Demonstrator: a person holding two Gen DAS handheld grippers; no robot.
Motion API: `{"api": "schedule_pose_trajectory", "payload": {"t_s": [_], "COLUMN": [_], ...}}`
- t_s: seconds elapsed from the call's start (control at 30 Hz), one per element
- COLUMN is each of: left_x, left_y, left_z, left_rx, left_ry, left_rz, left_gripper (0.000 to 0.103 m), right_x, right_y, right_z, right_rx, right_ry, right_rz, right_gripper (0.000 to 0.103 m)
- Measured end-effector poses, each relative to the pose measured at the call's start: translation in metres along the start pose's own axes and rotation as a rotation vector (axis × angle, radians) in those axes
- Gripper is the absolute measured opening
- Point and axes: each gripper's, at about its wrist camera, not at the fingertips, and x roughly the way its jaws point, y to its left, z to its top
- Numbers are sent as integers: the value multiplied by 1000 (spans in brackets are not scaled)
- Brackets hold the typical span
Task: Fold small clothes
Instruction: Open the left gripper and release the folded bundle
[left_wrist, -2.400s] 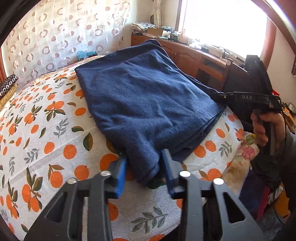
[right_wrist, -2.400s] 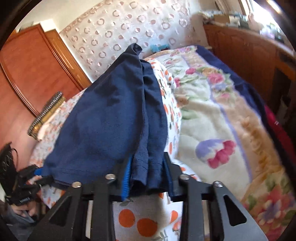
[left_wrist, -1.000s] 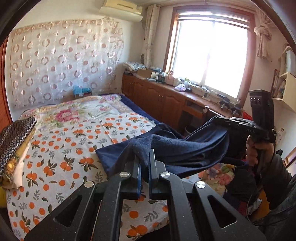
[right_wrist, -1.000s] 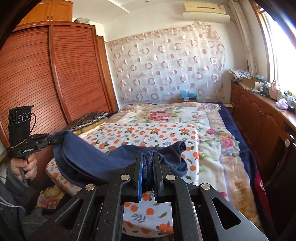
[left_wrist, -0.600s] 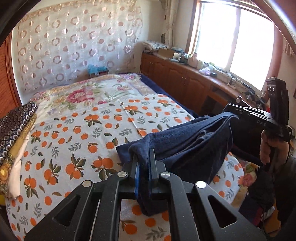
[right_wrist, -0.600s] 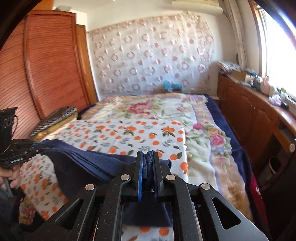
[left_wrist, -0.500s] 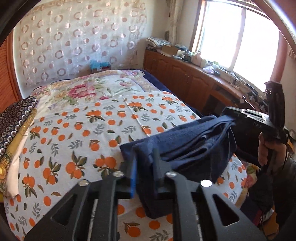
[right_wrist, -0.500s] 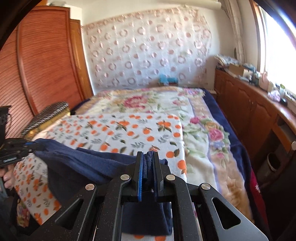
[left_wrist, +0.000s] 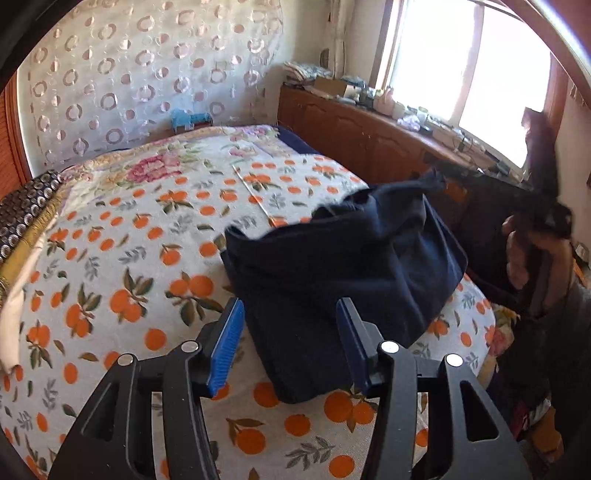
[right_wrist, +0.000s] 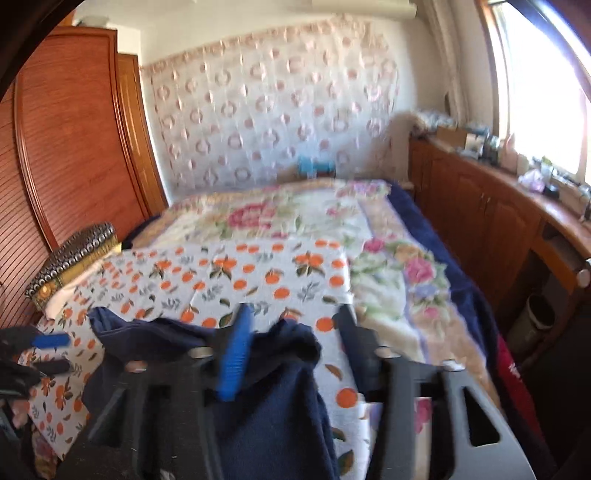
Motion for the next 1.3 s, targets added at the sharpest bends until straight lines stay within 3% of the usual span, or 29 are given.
{"api": "schedule_pose_trajectory", "payload": {"t_s": [0.1, 0.3, 0.53, 0.73, 0.8, 0.83, 0.87, 1.0, 1.2, 1.23, 1.3], "left_x": [13, 34, 53, 70, 76, 79, 82, 85, 54, 47, 35], "left_y": [-8, -13, 10, 21, 22, 23, 24, 27, 22, 19, 13], "left_z": [-1, 11, 28, 47, 50, 50, 50, 46, 43, 42, 39], "left_rx": [15, 38, 1, -24, -34, -36, -36, -31, -21, -12, 8], "left_ry": [23, 35, 42, 36, 47, 53, 60, 64, 5, -8, -23], "left_rz": [-5, 25, 77, 65, 75, 85, 96, 136, 143, 135, 120], "left_gripper": [53, 53, 53, 53, 53, 53, 53, 53, 53, 53, 53], "right_x": [-23, -6, 24, 39, 41, 43, 41, 43, 51, 45, 34], "right_y": [4, 18, -18, -33, -32, -31, -31, -34, -30, -28, -24], "right_z": [-11, -35, -21, -12, -14, -14, -14, -20, -28, -27, -24], "right_rx": [-35, -147, 68, 122, 126, 123, 114, 82, 46, 40, 24], "right_ry": [-8, 125, 150, 189, 189, 187, 178, 131, 184, 168, 134], "right_rz": [29, 35, 108, 158, 173, 182, 183, 30, -11, -18, -43], "right_gripper": [58, 58, 58, 57, 43, 20, 4, 4, 4, 5, 17]}}
